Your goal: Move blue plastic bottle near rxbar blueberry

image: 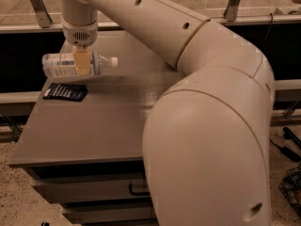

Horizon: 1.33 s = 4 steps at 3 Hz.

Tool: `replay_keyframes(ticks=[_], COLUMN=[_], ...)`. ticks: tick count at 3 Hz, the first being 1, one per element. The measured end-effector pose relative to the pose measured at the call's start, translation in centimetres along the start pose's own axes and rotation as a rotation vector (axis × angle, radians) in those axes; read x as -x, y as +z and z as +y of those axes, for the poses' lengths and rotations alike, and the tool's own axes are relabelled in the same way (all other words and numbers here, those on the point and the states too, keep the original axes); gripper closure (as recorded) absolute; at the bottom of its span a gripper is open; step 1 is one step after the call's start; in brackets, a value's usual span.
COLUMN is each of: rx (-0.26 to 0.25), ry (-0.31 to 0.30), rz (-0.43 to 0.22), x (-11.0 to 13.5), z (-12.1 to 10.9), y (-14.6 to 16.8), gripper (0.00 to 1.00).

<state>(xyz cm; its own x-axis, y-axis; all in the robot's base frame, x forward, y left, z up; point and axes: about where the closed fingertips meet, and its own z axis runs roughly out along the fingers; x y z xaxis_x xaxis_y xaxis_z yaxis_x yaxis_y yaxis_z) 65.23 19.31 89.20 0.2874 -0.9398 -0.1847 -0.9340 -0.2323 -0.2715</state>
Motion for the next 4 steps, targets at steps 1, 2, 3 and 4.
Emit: replay_keyframes(ticks=[1,2,3,4], rx=[0.018,0.030,0.049,0.053], ry=[0.009,0.035,0.070,0.088], rz=[0.025,0.052,0.072,0.054], x=[0.1,-0.6,-1.7,-2.1], z=[0.3,0.5,0.8,1.0], y=[0.7,1.6,2.6,2.8], gripper=[0.60,0.37,0.13,0.00])
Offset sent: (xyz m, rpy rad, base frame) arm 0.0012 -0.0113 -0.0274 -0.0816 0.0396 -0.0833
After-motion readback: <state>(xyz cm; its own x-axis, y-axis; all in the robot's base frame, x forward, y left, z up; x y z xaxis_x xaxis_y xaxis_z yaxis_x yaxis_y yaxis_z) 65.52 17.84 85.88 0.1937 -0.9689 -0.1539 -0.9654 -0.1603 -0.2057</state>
